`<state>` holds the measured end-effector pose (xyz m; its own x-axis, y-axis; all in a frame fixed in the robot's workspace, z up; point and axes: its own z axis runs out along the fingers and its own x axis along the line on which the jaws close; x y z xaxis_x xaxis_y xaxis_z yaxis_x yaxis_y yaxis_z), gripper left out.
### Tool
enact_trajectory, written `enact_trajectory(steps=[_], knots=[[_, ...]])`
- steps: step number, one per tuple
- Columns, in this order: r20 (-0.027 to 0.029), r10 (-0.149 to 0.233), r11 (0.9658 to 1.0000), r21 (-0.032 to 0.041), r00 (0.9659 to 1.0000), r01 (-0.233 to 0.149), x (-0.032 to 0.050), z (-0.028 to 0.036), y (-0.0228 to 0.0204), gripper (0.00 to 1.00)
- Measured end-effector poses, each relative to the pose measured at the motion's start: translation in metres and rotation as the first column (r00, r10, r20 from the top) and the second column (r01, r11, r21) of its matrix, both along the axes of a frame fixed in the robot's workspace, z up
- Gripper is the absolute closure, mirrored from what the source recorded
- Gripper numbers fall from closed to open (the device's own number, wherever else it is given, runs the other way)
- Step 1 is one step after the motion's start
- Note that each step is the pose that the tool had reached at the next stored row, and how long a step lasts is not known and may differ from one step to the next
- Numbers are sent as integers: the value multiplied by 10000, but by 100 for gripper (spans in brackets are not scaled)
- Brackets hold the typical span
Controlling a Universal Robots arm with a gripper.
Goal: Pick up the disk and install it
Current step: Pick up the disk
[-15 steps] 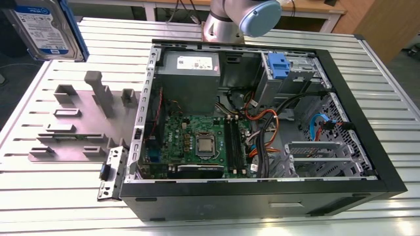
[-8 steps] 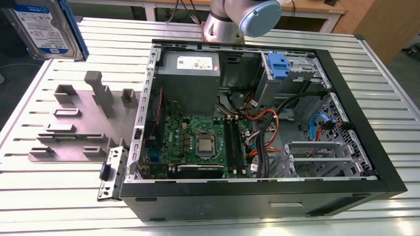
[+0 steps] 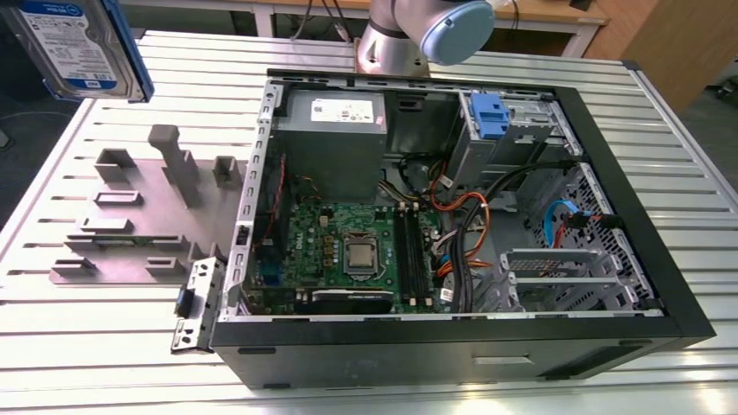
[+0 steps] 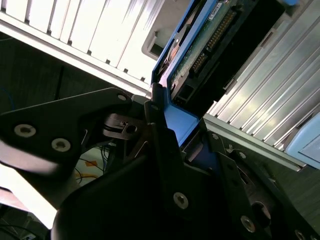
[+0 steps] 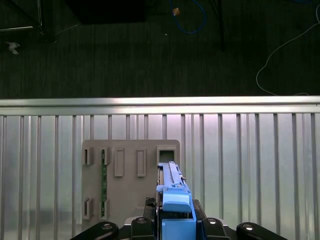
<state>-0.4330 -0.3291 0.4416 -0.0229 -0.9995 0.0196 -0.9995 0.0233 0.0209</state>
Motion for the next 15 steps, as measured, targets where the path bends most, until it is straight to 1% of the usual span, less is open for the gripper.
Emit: enact_trajectory(steps=[6, 15], knots=[[2, 0, 10000, 1, 10000, 0, 0, 9, 0, 64], [2, 0, 10000, 1, 10000, 0, 0, 50, 0, 64]])
